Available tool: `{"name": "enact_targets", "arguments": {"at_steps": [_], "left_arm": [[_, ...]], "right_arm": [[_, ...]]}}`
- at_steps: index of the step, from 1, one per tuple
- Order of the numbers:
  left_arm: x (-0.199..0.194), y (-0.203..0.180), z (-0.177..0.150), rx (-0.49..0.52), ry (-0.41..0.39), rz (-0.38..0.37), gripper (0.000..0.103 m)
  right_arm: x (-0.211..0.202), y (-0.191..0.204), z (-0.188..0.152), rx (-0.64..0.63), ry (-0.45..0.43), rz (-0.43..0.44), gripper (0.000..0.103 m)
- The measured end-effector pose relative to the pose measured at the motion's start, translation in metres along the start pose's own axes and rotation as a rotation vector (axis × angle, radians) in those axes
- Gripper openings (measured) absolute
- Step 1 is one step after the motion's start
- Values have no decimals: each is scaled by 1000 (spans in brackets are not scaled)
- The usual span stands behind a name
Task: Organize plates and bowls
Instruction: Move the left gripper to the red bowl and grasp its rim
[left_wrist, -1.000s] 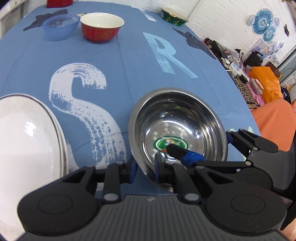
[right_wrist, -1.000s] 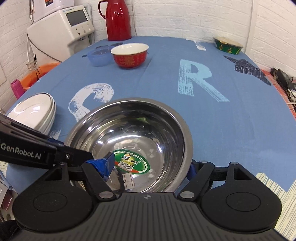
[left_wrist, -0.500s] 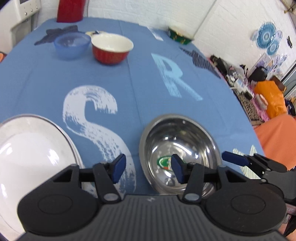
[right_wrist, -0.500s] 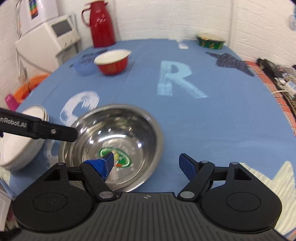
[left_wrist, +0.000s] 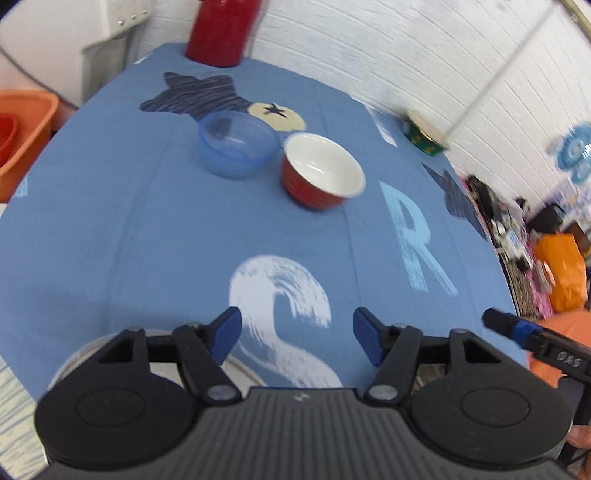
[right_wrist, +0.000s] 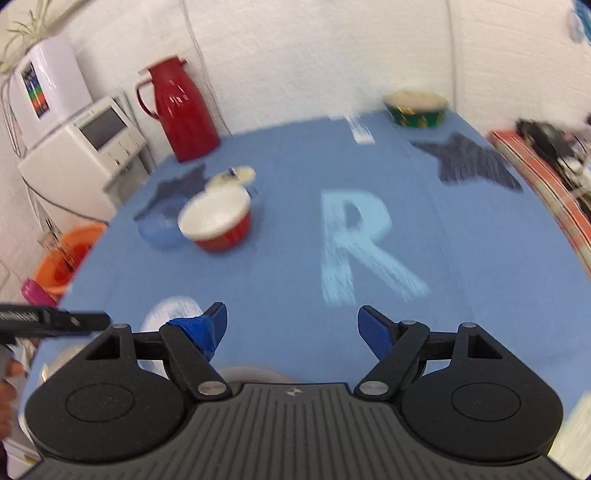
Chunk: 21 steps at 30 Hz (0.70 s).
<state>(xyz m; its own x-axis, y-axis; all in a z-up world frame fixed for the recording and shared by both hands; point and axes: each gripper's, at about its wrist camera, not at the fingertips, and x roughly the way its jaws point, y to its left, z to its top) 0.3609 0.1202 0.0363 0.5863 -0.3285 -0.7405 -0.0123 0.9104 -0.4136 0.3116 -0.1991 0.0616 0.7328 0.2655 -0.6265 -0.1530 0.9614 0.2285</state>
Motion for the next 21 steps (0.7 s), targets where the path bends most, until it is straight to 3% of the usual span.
{"name": "enact_targets", "arguments": {"at_steps": [4,6,7,9,12,17,21], "left_arm": [[23,9,44,-107,13,-32,65],[39,8,67,-146,13,-54,65],[48,6,76,-159,5,-52,65],[68,4,88,-181,3,-34,65],[99,13,93,-288,19,-38,65],[131,22,93,-422,8,33,65],[144,21,96,-455,2,44,65]], "right_arm": [[15,29,64,-112,-122,50,66],[38,48,85,-259,-181,60,66],[61,59,92,-352,-133,16,66],[108,68,102,-389,-9,-82,66],[164,63,110,-346,105,-52,66],[231,60,112,-399,199,-124,67],[255,58,112,-367,235,-61,66]]}}
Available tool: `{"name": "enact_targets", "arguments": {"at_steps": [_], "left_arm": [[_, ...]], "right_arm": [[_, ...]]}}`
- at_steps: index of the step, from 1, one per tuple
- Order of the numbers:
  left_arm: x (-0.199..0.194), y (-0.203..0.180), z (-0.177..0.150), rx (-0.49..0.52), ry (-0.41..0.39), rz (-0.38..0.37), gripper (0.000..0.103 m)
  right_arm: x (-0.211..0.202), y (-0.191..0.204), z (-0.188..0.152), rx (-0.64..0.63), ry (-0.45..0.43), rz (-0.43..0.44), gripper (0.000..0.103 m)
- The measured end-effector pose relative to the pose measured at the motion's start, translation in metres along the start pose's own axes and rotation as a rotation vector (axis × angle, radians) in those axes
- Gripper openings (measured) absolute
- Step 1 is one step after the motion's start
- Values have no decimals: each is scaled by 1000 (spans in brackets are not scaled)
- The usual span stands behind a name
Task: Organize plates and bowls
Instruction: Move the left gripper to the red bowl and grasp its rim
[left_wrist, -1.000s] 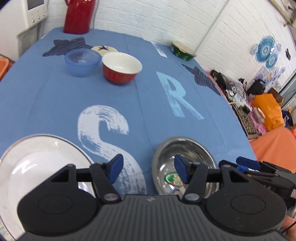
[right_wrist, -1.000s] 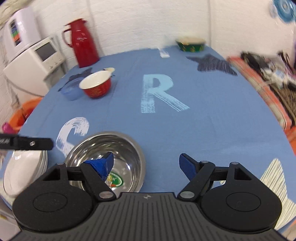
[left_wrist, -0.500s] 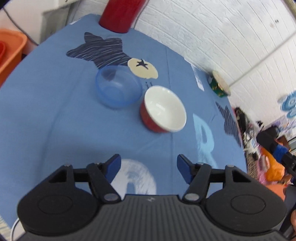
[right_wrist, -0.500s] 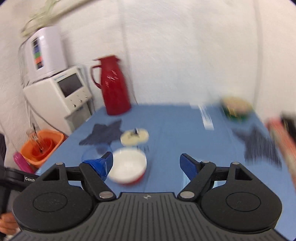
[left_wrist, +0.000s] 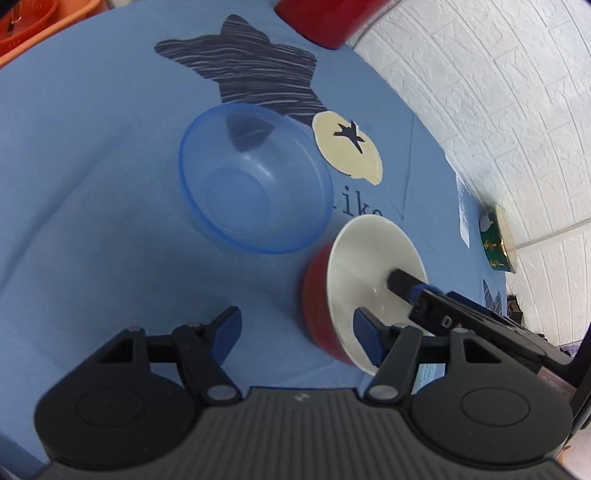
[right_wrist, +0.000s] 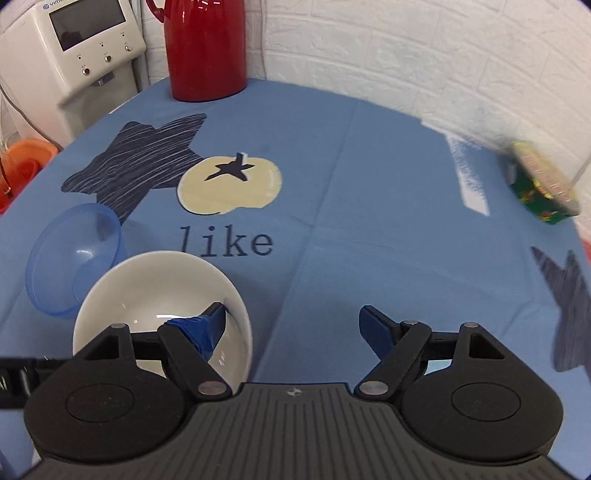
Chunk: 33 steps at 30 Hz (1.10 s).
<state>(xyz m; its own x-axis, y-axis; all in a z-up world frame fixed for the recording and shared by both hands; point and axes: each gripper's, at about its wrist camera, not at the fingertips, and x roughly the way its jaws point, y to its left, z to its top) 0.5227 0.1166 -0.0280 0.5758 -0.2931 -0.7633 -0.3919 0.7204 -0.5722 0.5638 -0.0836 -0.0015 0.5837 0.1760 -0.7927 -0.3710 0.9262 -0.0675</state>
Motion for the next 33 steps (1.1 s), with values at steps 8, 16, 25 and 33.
{"name": "enact_targets", "arguments": {"at_steps": [8,16,25,33], "left_arm": [[4,-8,4,30,17,44,65],[4,-6,1,29,20,39,65],[3,-4,1,46,20,19,65],[10,2,8,72,85,-60,15]], "right_arm": [[13,13,-2,-3,-8,72,66],[16,2,-9,117,21,156,66],[18,10,-7,84,33,112,68],[7,5,-18,144,-1,280,23]]}}
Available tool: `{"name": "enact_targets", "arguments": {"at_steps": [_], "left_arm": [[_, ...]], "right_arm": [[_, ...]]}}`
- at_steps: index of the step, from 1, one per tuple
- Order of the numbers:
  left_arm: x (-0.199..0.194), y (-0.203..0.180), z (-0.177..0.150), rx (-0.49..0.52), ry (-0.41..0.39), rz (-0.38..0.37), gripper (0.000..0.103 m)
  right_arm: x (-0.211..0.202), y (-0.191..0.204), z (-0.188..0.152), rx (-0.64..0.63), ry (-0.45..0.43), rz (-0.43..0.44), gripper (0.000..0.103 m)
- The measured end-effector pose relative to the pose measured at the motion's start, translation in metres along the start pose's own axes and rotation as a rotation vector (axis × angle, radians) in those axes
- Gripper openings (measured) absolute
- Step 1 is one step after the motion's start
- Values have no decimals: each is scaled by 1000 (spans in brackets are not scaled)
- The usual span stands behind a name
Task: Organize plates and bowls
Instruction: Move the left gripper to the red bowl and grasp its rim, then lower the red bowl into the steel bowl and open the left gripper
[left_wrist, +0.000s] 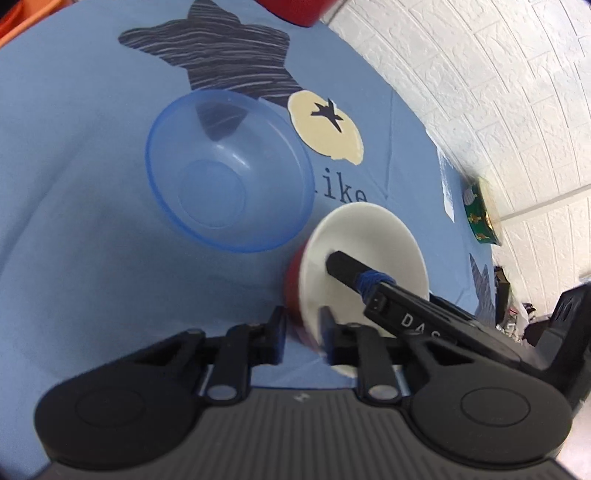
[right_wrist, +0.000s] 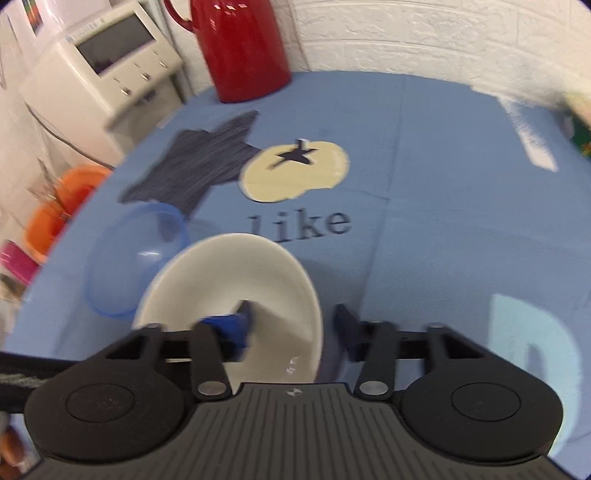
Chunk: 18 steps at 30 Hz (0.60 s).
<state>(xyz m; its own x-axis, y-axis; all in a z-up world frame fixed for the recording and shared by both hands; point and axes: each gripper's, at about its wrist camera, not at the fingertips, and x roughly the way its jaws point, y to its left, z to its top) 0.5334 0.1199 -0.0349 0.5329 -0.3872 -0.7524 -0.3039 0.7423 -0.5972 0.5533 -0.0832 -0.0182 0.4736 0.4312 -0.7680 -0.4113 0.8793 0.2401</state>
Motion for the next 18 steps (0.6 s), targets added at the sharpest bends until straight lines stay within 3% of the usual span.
{"name": "enact_targets", "arguments": {"at_steps": [9,18], "left_arm": [[-23,-7,-26,135,18,37,8],[-89,-33,-108,296,62,20,8]], "right_arm": [[-29,27,-35,-74,19,-15,24],[-123,48,-106,-80,-32,-32,29]]}}
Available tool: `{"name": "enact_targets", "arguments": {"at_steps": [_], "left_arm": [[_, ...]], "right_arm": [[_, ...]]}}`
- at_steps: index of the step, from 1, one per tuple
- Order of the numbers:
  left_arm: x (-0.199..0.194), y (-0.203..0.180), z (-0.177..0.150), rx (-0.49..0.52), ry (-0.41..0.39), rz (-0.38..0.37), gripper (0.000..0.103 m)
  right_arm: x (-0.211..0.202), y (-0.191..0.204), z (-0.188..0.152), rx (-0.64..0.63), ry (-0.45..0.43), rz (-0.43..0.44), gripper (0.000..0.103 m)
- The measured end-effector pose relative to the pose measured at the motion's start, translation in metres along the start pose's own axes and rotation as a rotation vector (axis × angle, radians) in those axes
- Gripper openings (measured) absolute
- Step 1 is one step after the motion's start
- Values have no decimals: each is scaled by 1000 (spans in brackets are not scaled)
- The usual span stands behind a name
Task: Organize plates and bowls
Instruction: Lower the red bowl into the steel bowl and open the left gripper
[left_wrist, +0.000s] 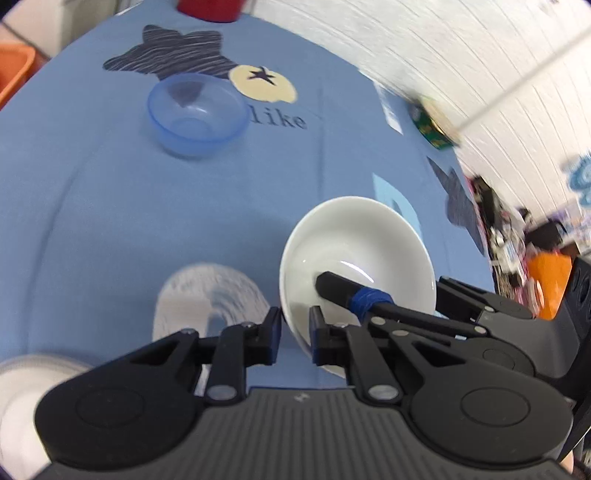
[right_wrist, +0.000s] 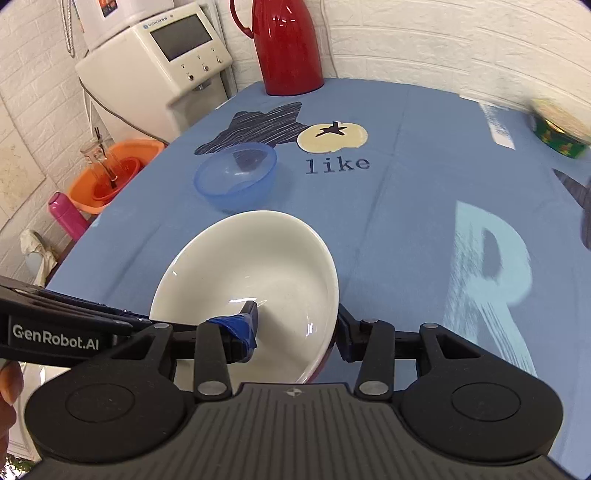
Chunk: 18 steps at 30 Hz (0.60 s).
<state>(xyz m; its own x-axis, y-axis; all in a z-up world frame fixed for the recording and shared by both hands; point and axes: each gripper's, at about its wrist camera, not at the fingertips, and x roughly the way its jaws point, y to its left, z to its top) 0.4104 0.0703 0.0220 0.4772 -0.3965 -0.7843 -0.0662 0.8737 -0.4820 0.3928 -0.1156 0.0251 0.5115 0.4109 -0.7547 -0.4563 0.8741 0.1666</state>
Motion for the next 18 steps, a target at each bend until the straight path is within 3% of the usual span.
{"name": "enact_targets", "arguments": {"at_steps": [7,13,18], "left_arm": [[-16,-29,-65,99,56,-33,8],[-8,-36,-109,160,120,-25,8],[3,-35,-122,180,147,-17,8]], "right_arm": [[-47,1,-67,49,14,-34,31],[-53,-3,-110,99,37,-37,31],[-50,-9,-128,131,29,-33,31]]}}
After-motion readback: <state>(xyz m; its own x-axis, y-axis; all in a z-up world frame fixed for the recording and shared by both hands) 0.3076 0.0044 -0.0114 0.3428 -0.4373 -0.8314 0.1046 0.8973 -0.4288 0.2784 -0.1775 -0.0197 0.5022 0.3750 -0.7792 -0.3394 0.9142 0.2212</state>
